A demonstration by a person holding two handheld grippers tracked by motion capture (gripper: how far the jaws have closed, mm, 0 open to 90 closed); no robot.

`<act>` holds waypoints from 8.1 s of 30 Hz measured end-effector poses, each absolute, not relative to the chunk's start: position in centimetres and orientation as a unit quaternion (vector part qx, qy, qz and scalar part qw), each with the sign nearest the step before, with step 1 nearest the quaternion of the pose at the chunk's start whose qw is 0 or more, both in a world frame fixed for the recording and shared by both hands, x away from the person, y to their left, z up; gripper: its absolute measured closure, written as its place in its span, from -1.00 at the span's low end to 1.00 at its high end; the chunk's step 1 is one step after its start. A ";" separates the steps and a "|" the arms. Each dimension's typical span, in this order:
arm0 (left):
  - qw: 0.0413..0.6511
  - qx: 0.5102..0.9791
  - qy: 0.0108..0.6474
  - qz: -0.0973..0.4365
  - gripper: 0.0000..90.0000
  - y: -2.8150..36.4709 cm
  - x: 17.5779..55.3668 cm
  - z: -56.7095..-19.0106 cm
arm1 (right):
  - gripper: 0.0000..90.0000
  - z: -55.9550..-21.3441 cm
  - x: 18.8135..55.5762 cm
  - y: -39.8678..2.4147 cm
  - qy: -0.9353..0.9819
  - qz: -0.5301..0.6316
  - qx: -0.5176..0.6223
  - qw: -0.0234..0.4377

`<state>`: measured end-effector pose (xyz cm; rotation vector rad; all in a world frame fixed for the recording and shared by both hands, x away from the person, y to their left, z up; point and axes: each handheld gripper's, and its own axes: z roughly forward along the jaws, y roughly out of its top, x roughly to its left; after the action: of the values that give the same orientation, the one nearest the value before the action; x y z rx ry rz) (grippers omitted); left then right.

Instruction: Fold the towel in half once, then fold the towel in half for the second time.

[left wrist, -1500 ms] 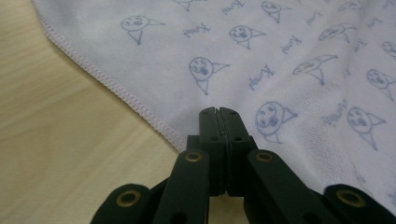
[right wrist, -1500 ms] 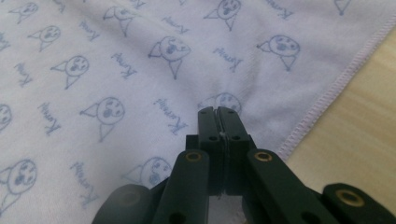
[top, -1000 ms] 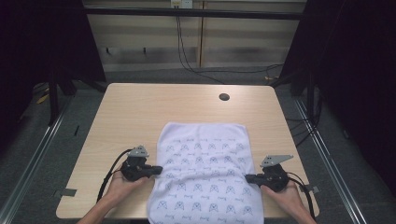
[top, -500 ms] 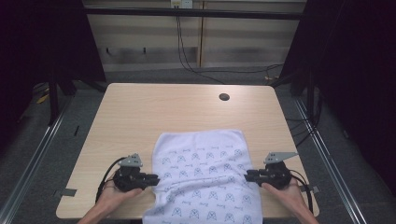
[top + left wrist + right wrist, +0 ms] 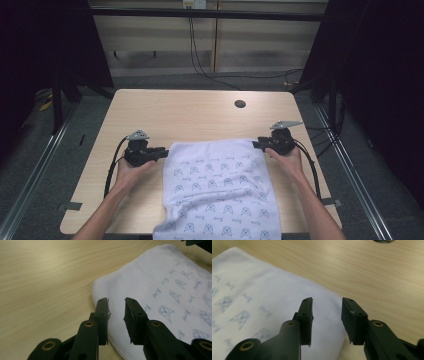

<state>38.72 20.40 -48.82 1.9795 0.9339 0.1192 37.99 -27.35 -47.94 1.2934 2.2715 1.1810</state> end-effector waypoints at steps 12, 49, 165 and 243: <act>0.432 0.816 0.383 0.033 0.40 19.2 40.4 -50.4 | 0.29 -50.8 40.1 -27.4 0.775 0.389 0.478 0.141; 0.572 0.740 0.340 0.092 0.92 18.3 44.3 -37.3 | 0.93 -37.0 40.8 -30.5 0.722 0.501 0.446 0.171; 0.573 0.769 0.266 0.095 0.95 21.9 30.9 -36.3 | 0.95 -34.6 28.0 -30.1 0.749 0.543 0.347 0.151; 0.431 0.829 0.354 0.042 0.40 18.8 37.1 -49.1 | 0.12 -48.3 31.5 -25.1 0.806 0.399 0.425 0.103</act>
<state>37.13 18.78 -49.12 2.0675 0.8819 0.1040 31.51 -25.10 -48.30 1.2525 2.3789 1.1760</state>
